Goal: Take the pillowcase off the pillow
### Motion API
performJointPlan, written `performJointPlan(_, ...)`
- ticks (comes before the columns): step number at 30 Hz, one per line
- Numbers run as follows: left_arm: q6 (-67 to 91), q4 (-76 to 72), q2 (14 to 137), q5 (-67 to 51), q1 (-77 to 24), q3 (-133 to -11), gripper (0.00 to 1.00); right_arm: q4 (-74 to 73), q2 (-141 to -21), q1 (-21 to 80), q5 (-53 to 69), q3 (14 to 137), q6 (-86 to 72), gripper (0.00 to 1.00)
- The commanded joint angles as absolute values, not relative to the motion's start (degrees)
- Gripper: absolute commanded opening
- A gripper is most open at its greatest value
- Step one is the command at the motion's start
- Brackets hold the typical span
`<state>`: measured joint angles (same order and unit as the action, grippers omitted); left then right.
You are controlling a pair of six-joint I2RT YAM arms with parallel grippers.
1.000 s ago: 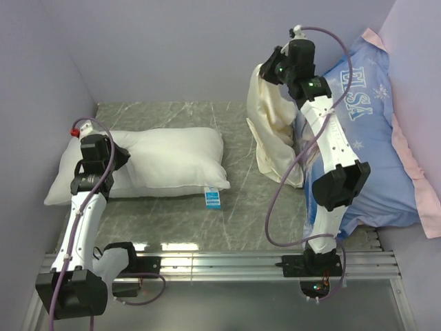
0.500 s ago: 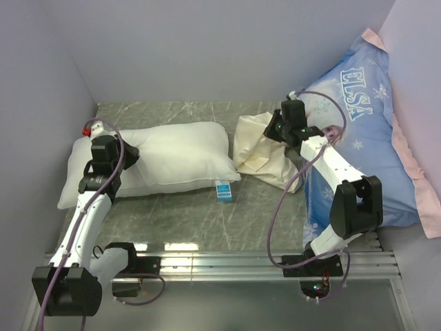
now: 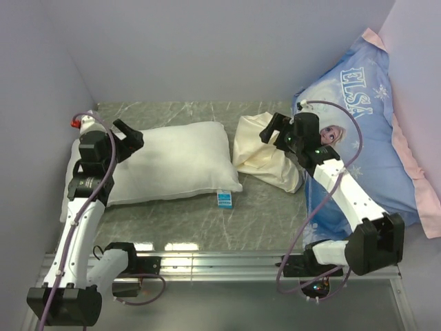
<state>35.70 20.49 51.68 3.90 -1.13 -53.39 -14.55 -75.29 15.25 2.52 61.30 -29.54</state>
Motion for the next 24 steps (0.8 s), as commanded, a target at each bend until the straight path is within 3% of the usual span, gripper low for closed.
performJointPlan(1,32.2,22.8,50.5,0.5,-1.5,-59.4,0.99,-12.8,-70.2,15.6,1.4,59.3,-29.2,0.99)
performJointPlan(12,34.2,23.7,43.9,-3.4,-2.3,-58.2,0.99,-10.2,-52.1,18.2,1.1,46.2,-28.7,1.00)
performJointPlan(19,31.3,19.0,36.5,-11.0,-2.5,-50.1,0.99,-9.5,-42.9,25.5,-7.8,36.1,-29.1,1.00)
performJointPlan(24,30.2,18.4,32.6,-10.3,-2.6,-46.9,0.99,-8.5,-39.9,26.5,-8.3,32.0,-29.6,1.00)
